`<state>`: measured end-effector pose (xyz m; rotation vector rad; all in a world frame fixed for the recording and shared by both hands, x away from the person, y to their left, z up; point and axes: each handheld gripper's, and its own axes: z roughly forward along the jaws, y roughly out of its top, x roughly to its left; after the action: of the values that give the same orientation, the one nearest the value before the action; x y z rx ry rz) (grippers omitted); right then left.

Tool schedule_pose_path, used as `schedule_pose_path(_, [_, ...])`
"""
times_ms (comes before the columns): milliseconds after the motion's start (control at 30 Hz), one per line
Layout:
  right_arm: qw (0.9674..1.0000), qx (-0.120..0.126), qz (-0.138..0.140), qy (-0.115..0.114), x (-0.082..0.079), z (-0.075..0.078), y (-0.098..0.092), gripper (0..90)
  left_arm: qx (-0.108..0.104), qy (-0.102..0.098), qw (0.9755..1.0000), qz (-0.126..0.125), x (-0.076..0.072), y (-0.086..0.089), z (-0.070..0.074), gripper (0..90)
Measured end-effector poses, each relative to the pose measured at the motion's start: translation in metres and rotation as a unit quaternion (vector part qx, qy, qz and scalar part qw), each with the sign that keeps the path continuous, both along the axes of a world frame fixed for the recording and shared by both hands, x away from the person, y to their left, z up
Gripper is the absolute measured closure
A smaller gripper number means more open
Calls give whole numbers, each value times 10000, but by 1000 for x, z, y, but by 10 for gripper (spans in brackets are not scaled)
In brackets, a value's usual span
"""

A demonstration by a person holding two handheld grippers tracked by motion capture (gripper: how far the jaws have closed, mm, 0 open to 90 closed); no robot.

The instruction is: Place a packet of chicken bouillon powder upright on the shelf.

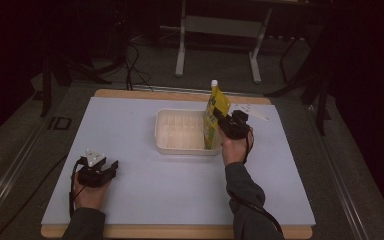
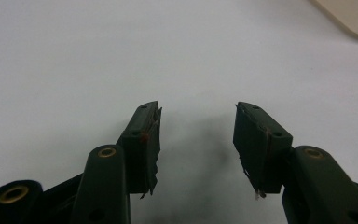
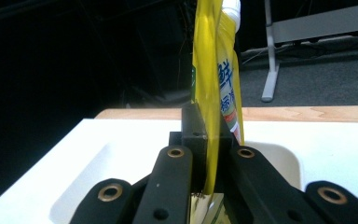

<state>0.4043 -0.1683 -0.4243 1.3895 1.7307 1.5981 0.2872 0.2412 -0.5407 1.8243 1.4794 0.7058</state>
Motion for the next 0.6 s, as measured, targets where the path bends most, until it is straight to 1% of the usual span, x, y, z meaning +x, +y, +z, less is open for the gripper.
schedule_pose_path(67, [9999,-103,17,-22,-1,-1,2,900,3,2,10000,-1,0,0,0,504])
schedule_pose_path(267, [9997,-241,60,6,-2,-6,5,900,5,-2,10000,7,0,0,0,504])
schedule_pose_path(500, [9991,-395,104,139,-5,-16,6,900,8,-8,10000,6,0,0,0,504])
schedule_pose_path(567, [9990,-390,129,149,-6,-18,7,900,11,0,10000,6,0,0,0,504])
schedule_pose_path(600, [9988,-446,135,145,-7,-18,8,900,8,-6,10000,8,0,0,0,504])
